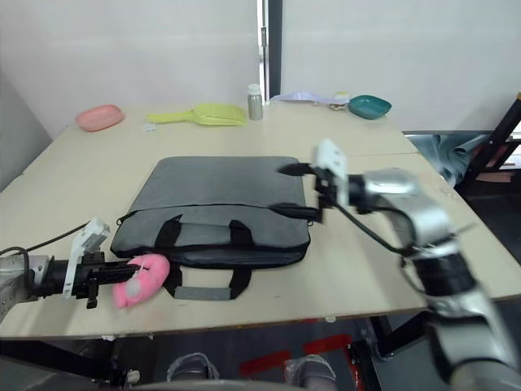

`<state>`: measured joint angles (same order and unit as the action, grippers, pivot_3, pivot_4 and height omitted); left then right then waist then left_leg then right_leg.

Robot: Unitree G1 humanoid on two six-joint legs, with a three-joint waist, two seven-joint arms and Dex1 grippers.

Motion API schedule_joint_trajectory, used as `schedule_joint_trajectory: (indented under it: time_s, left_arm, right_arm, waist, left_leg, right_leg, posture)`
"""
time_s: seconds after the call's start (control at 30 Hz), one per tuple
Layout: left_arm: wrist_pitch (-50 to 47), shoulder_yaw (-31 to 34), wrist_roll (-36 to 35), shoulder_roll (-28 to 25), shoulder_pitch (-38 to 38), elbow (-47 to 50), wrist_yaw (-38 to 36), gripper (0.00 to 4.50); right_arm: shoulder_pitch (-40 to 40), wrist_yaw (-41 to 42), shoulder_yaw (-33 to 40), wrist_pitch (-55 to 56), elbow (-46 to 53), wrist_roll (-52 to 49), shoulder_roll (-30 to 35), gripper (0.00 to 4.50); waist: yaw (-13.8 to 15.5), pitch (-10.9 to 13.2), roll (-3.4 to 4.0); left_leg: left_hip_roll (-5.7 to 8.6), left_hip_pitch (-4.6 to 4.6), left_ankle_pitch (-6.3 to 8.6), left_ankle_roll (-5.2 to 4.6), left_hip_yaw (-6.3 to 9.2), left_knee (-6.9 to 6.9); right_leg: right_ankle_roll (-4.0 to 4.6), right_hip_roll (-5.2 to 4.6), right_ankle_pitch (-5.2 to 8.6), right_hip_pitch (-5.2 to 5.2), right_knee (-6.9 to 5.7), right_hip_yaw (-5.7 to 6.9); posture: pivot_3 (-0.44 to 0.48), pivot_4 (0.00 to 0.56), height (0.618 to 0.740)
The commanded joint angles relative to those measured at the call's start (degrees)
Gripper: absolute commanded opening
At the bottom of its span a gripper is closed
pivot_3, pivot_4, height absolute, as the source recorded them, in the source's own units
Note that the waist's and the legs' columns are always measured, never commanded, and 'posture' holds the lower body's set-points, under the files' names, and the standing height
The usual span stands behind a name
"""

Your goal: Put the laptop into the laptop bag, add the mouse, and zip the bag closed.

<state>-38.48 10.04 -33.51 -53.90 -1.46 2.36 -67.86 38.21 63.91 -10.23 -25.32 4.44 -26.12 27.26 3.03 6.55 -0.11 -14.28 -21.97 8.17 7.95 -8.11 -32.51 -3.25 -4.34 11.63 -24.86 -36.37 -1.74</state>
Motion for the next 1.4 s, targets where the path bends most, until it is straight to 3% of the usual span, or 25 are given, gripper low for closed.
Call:
schedule_joint_trajectory:
  time_s: [0.03,0.2,0.37,0.4,0.8,0.93,1.17,1.4]
  left_arm:
    - [-0.51,-0.66,1.24,-0.12,-1.47,0.82,0.85,0.0]
    - [-0.87,-0.05,1.0,-0.22,-2.68,1.85,1.05,0.0]
    - [-1.24,0.06,0.9,0.04,-3.76,3.4,1.63,0.0]
    - [-1.24,0.11,0.92,-0.05,-3.9,3.45,1.6,0.0]
    - [-0.88,0.95,1.09,-0.69,-4.47,3.23,1.07,0.0]
    - [-0.89,1.7,0.93,-1.24,-4.97,3.3,0.52,0.0]
    - [-2.63,0.23,-1.32,-1.55,-9.45,10.2,-1.38,0.0]
    - [-5.66,-1.01,-2.82,0.26,-9.06,13.47,-0.06,0.0]
  right_arm:
    - [4.87,-2.5,-2.18,6.49,-6.39,4.08,-6.07,3.68]
    - [8.85,-4.72,-6.23,18.46,-18.73,11.22,-15.33,1.93]
    - [9.37,-5.24,-11.27,31.86,-30.62,19.65,-20.1,0.23]
    - [9.36,-5.33,-12.55,34.92,-33.09,21.68,-20.49,0.11]
    - [5.08,-11.5,-17.41,46.26,-58.58,34.24,-23.49,0.11]
    - [4.17,-12.69,-17.84,47.73,-60.34,36.1,-23.32,0.11]
    - [3.82,-13.07,-17.53,46.26,-59.61,36.35,-24.92,0.11]
    - [4.87,-14.13,-18.04,44.85,-60.9,37.98,-25.77,0.11]
  waist:
    - [0.17,0.0,-0.01]
    - [-0.08,0.0,-0.01]
    - [-0.28,0.01,0.0]
    - [-0.25,0.02,0.01]
    - [-0.77,-0.41,0.1]
    - [-0.74,-0.47,0.28]
    - [-0.9,-1.13,0.32]
    - [-1.57,-1.29,0.35]
  left_leg:
    - [0.0,-0.04,0.0,0.0,0.04,0.0]
    - [0.02,-0.09,0.01,0.01,0.07,0.08]
    - [0.02,-0.09,0.02,0.02,0.09,0.1]
    - [0.02,-0.08,0.02,0.03,0.09,0.1]
    - [0.01,0.15,0.03,0.04,0.11,0.1]
    - [0.01,0.94,0.06,0.08,0.08,0.17]
    - [0.01,0.94,0.07,0.09,0.09,0.23]
    - [0.01,0.95,0.07,0.1,0.03,0.52]
  right_leg:
    - [0.01,-0.01,0.0,0.01,0.05,0.05]
    - [0.02,-0.04,0.0,0.03,0.18,0.11]
    - [0.03,-0.04,0.0,0.03,0.19,0.12]
    - [0.03,-0.04,0.0,0.05,0.19,0.13]
    - [0.06,-0.05,0.03,0.34,0.18,0.13]
    - [0.05,-0.07,0.06,1.07,0.2,0.08]
    - [0.04,-0.06,0.06,1.12,0.32,0.08]
    - [0.04,-0.02,0.07,1.04,0.46,0.08]
  posture:
    - [0.0,0.15,0.74]
    - [0.0,0.15,0.74]
    - [0.0,0.15,0.74]
    - [0.0,0.15,0.74]
    - [0.0,0.15,0.74]
    - [0.0,0.15,0.74]
    - [0.0,0.15,0.74]
    - [0.0,0.15,0.74]
